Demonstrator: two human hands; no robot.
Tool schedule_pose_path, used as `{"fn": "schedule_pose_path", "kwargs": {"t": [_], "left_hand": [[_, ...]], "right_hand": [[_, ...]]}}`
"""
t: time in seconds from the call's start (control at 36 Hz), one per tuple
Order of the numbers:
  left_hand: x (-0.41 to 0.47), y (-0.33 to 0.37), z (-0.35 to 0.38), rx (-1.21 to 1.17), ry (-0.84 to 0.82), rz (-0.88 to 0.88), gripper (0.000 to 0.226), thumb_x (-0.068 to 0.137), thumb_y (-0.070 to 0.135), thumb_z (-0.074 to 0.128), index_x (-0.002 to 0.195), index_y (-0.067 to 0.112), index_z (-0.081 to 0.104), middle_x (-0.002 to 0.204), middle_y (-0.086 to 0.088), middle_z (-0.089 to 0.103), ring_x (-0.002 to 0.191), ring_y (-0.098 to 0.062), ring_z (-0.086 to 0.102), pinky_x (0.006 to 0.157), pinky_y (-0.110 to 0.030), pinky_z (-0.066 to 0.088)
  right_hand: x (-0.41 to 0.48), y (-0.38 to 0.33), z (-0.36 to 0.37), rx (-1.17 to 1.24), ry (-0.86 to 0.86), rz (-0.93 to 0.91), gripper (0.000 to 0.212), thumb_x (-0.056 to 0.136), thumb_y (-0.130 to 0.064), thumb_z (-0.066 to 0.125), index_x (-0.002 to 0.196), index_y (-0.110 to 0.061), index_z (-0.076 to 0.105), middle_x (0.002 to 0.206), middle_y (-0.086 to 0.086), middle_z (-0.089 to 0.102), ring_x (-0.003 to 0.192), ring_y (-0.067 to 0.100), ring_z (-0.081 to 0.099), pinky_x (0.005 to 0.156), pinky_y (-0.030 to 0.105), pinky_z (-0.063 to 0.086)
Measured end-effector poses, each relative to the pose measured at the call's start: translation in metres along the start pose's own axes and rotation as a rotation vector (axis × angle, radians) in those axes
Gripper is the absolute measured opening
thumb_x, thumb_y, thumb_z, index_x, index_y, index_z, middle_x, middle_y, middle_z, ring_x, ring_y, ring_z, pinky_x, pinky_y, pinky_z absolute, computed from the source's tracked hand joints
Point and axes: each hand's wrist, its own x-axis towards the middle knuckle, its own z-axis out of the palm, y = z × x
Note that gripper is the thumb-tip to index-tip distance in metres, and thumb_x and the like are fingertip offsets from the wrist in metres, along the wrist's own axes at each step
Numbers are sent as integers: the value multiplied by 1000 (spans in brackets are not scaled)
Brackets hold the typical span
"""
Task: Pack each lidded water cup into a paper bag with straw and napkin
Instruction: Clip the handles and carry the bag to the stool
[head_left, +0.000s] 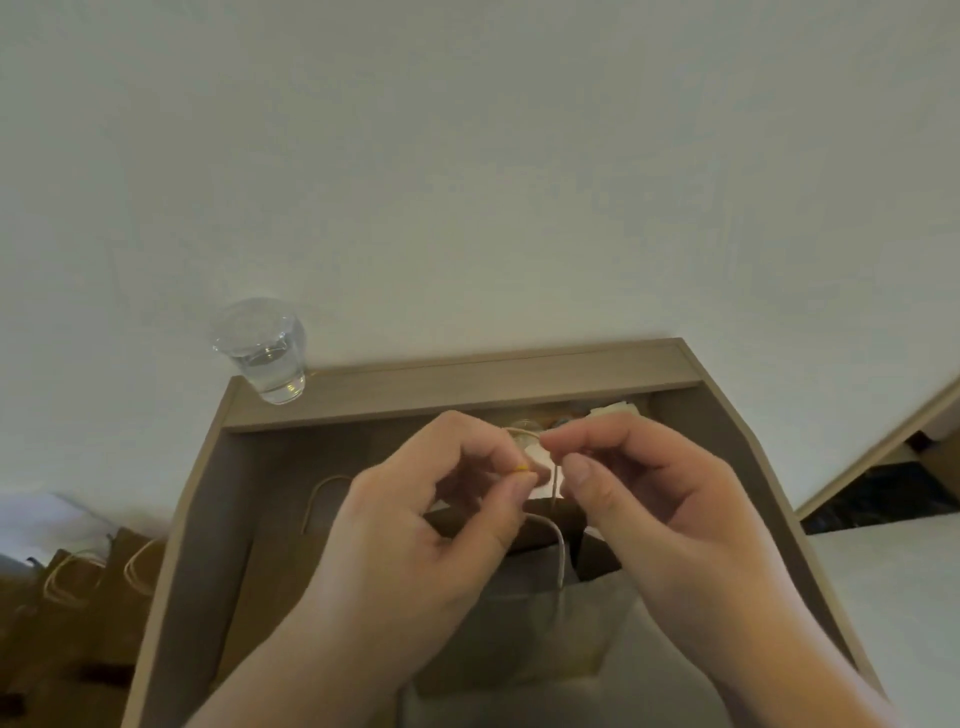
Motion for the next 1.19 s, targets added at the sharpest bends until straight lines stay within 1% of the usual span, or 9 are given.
{"fn": "schedule_pose_path", "kwargs": {"t": [0.14,0.33,0.5,0.64,0.72,0.78,0.86,1.0,1.19], "left_hand": [[-3,5,1,29,-14,-49,8,93,34,70,101,32,70,86,12,75,77,-15,72,65,-25,58],[-5,9,1,10,-76,-117,32,89,50,74,112,34,57,86,19,79,70,-18,69,65,-36,57],[-4,9,2,186,-130,-19,32,94,51,72,118,40,54,93,28,75,82,-10,72,72,-18,51],[-6,-4,-10,338,-93,-205,88,52,92,76,126,66,35,121,35,54,113,7,55,84,-17,48],[-11,-19,-23,422,-233,-454,129,26,101,74,134,80,6,142,47,31,131,14,38,113,-37,45],[-14,-29,-24,539,-398,-511,137,27,107,65,143,76,-1,153,41,21,141,6,24,123,-47,32],[-18,-41,-11,679,-519,-453,126,38,112,50,149,63,17,135,46,27,131,9,19,118,-39,26],[-18,-55,9,724,-421,-306,64,67,98,47,115,56,53,100,40,50,110,9,35,99,-29,32],[-14,-52,20,681,-355,-256,45,84,79,43,108,51,69,85,23,65,90,-1,57,86,-31,48]], "right_hand": [[-1,0,1,16,-90,-86,11,94,-32,81,104,-36,80,96,-3,80,93,22,77,82,40,64],[8,-1,-10,64,-178,39,14,80,-36,77,91,-31,84,74,0,77,63,5,69,63,15,55],[17,4,-22,69,-318,94,14,83,-38,77,85,-25,82,67,-1,70,60,5,60,58,16,49],[36,16,-51,-86,-51,-62,17,97,-48,72,94,-31,76,81,4,75,67,13,68,66,26,56],[65,40,-59,-293,122,-7,7,98,-41,69,94,-37,73,84,-8,75,73,7,69,70,24,51],[84,58,-55,-442,21,109,6,99,-41,69,94,-39,72,84,-12,74,77,4,69,71,25,53],[99,81,-40,-555,-208,186,3,99,-41,70,96,-43,72,86,-18,75,84,-2,69,80,24,57],[98,86,-14,-565,-527,133,6,94,-44,76,89,-47,75,85,-24,76,79,-7,71,69,18,53],[72,72,-9,-684,-589,25,9,94,-45,74,85,-45,74,92,-34,70,87,-11,67,66,13,52]]}}
